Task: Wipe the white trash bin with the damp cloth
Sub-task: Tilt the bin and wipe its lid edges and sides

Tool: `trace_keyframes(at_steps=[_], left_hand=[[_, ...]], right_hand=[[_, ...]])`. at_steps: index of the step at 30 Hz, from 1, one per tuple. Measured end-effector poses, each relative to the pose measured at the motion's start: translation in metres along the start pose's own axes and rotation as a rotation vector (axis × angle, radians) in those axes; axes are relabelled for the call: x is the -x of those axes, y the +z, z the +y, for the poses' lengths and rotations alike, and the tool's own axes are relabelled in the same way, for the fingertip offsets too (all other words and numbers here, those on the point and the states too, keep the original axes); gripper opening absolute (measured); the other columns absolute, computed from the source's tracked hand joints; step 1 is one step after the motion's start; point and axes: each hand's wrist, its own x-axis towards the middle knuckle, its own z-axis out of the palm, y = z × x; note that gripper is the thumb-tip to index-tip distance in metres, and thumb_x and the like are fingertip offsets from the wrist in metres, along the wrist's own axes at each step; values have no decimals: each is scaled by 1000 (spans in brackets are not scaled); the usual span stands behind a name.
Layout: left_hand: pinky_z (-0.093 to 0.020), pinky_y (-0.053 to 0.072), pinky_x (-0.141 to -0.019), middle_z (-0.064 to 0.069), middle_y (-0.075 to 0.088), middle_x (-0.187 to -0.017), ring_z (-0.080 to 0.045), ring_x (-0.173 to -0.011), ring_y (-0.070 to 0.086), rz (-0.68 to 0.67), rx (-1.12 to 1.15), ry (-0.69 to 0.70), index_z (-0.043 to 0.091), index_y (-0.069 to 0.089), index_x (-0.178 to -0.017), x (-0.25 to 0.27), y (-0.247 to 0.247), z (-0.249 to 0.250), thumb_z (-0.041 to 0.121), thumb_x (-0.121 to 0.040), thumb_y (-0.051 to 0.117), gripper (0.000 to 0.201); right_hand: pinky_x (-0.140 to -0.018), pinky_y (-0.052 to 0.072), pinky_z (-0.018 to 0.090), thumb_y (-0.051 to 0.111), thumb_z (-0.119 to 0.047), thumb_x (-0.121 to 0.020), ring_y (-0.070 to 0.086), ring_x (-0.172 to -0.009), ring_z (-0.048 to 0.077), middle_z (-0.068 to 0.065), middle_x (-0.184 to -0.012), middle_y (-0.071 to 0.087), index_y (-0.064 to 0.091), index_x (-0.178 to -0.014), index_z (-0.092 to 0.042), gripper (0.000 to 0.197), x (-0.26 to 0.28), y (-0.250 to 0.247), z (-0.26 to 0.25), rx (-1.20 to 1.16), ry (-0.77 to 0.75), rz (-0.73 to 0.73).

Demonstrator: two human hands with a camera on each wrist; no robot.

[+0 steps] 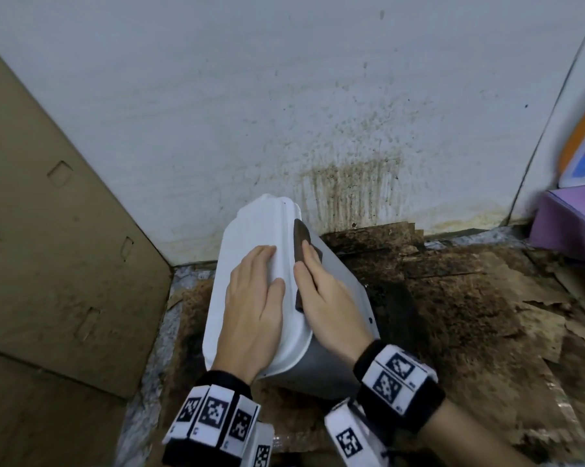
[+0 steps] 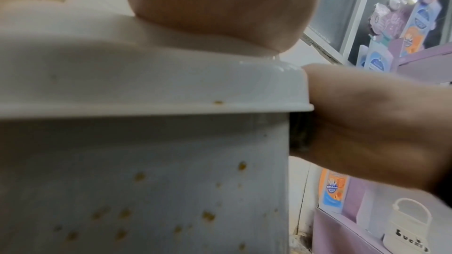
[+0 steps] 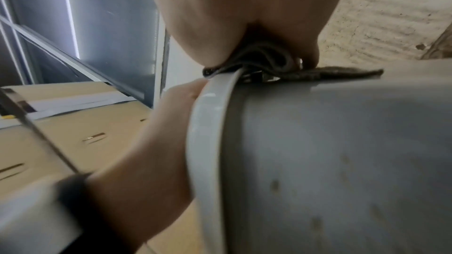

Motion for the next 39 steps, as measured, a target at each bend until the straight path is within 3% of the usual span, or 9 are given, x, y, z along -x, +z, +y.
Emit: trace_keyframes(at_steps=[3,7,10,17,19,23,30,34,39], left_hand=[[-29,21,-121,14,35,-154,-4,-143,27,-15,-31,13,27,37,-151,-1,-3,-3,38,-99,31,53],[-25,18,-120,15,33,-155,-2,-142,24,-24,-23,6,27,37,-151,-1,-6,-3,37,-99,30,53],[-24,18,-119,15,34,-153,-2,-141,25,-25,-17,15,27,38,-150,-1,-6,0,36,-99,31,52],[-27,20,-118,14,36,-151,-4,-140,27,-16,-14,20,27,39,-149,-2,-3,0,38,-98,33,52],[-26,20,-118,15,37,-151,-4,-139,28,-13,-7,24,28,39,-148,-1,-2,1,40,-96,31,53],[-23,20,-116,19,37,-148,-2,-137,30,-8,2,42,30,40,-147,-1,1,0,44,-94,28,55],[-25,21,-119,16,37,-151,-2,-140,28,-7,-6,36,29,39,-148,-1,0,-2,43,-96,28,55],[-25,21,-119,17,37,-151,-1,-140,28,-10,-4,39,30,39,-148,-2,2,2,41,-96,30,54],[-26,21,-119,19,36,-151,1,-140,26,-12,5,28,30,39,-148,-2,2,3,41,-96,30,54]], right_hand=[[-111,19,17,26,-48,-108,23,-151,10,-13,-167,16,11,-162,-29,58,-38,-10,-5,53,35,-80],[-120,18,28,22,-57,-105,20,-153,12,-13,-167,15,11,-162,-30,63,-81,-22,-6,107,36,-140],[-114,25,27,23,-57,-105,31,-148,12,-15,-166,21,12,-161,-32,62,-97,-28,-3,107,38,-161],[-107,40,34,23,-54,-107,54,-128,23,3,-154,47,16,-160,-40,55,-54,-26,-2,102,55,-102],[-109,34,24,23,-51,-108,47,-131,3,-15,-158,39,24,-157,-44,49,-18,-11,1,-33,38,-24],[-126,17,28,23,-45,-108,17,-145,-17,-37,-159,20,20,-151,-54,44,50,30,18,-270,-32,125],[-125,16,29,24,-46,-107,9,-146,-16,-43,-154,13,13,-151,-56,46,51,32,26,-135,-90,120],[-123,17,31,23,-46,-107,10,-150,-5,-31,-157,11,15,-156,-49,50,40,25,28,-71,-162,155],[-125,6,22,20,-28,-112,-13,-150,-9,-32,-162,-12,20,-160,-30,48,5,5,27,26,-230,-44]])
